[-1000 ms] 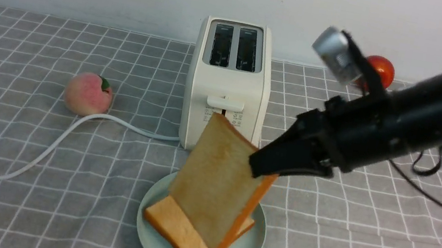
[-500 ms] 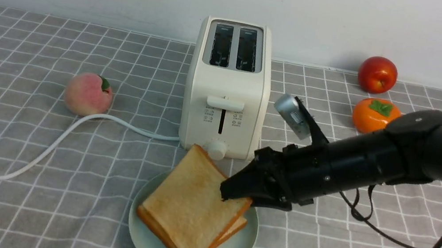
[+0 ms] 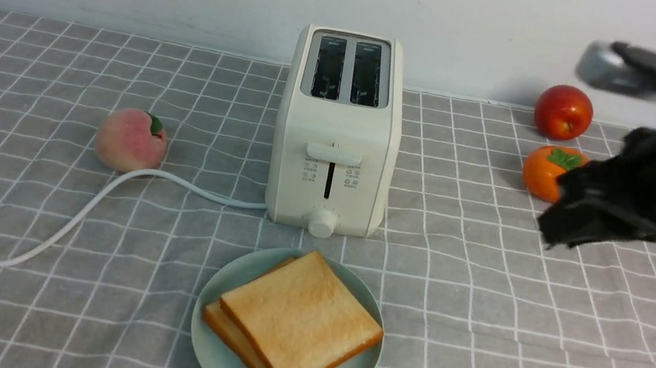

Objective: Take toasted bread from bread machine on grey coffee table place on plate.

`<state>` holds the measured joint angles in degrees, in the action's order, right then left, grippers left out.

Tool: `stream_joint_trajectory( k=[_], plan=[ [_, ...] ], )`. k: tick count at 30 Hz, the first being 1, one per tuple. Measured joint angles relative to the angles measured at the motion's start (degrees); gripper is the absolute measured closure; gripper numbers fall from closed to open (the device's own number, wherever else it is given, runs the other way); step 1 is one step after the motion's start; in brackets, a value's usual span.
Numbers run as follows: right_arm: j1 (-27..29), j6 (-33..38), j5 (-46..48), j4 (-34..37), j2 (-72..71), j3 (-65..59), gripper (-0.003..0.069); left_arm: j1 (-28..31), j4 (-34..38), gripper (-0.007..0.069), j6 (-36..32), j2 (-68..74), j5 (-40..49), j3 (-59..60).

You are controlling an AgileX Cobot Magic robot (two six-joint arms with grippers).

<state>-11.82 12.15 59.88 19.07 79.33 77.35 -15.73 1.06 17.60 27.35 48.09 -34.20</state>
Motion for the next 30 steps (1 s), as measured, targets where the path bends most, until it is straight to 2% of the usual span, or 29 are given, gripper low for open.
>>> stream_joint_trajectory(
  k=[1,3,7,10,12,15,21,30],
  plan=[
    [0.02,-1.9,-0.64,-2.22,-4.05,-0.87,0.0635,0.0,0.0,0.0638,0.32,0.0,-0.46,0.0],
    [0.02,-5.89,-3.45,-7.1,-12.78,-4.43,0.0672,0.0,0.0,0.0638,1.2,0.0,-1.68,0.0],
    [0.02,-12.15,-13.65,-13.51,-30.13,-15.98,0.0673,0.0,0.0,0.0638,2.07,0.0,-4.07,0.0],
    [0.02,-17.57,-27.31,-17.05,-45.18,-30.74,0.0669,0.0,0.05,0.0638,2.23,0.0,-6.22,0.0],
    [0.02,-19.24,-33.69,-18.22,-51.89,-36.77,0.0668,0.0,0.05,0.0638,2.25,0.0,-6.8,0.0],
    [0.02,-23.7,-44.92,-20.65,-66.1,-52.87,0.0667,0.0,0.05,0.0638,2.3,0.0,-7.01,0.0],
    [0.07,-26.34,-47.83,-21.18,-78.22,-61.92,0.0658,0.0,0.05,0.0638,2.3,0.0,-7.01,0.0],
    [0.07,-26.51,-49.32,-21.68,-80.0,-62.6,0.0636,0.0,0.06,0.0636,2.3,0.0,-6.81,0.0]
  ],
)
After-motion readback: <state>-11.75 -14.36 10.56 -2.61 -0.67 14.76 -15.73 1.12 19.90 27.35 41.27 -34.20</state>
